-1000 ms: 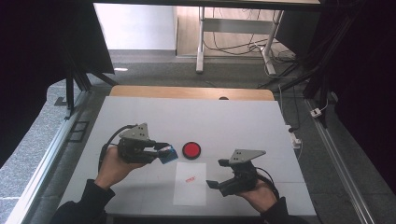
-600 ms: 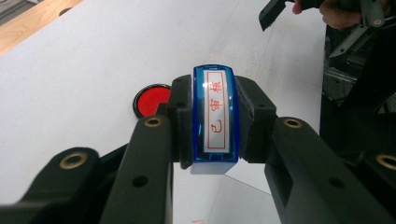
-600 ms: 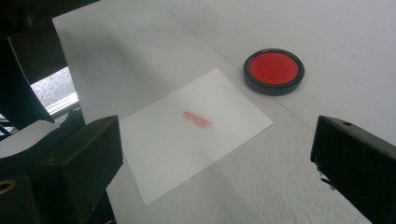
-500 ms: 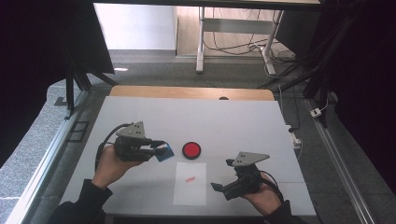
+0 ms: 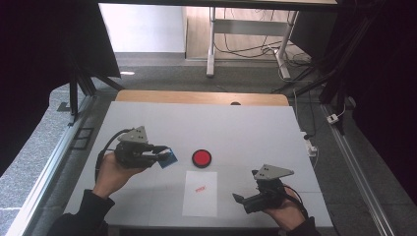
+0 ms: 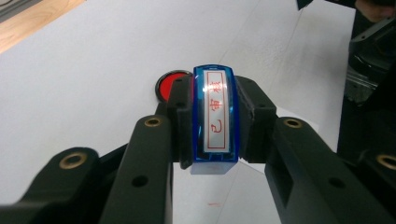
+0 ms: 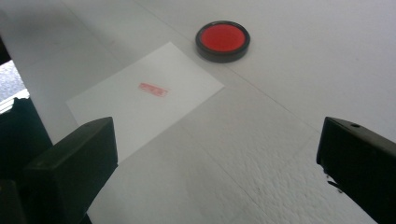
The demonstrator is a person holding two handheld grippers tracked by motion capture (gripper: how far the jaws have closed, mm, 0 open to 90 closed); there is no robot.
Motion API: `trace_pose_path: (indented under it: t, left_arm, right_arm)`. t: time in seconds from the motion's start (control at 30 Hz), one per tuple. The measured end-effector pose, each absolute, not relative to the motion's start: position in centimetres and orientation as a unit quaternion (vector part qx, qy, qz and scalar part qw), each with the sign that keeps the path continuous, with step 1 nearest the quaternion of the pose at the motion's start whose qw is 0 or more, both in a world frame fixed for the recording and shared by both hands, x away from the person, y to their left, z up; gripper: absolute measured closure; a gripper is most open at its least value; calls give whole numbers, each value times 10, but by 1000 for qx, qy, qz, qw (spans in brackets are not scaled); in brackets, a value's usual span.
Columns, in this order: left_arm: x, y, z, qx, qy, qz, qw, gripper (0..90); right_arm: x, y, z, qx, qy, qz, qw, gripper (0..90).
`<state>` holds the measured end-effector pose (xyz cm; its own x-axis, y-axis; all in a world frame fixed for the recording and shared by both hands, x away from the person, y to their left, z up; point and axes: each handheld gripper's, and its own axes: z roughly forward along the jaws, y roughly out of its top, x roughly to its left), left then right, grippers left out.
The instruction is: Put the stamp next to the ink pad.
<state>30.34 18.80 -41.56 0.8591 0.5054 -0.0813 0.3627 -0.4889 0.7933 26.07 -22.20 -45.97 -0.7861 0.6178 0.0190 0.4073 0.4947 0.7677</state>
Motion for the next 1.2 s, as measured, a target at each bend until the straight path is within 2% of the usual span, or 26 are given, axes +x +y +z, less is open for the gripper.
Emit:
trace_pose_path:
  t: [0.6, 1.2]
  left_arm:
    - [307, 212, -419, 845, 309, 104, 424, 697]
    - [319, 229, -438, 830, 370, 114, 400, 698]
  right_arm:
    - [250, -255, -462, 340, 847, 381, 146, 0]
    - [242, -277, -461, 373, 830, 384, 154, 0]
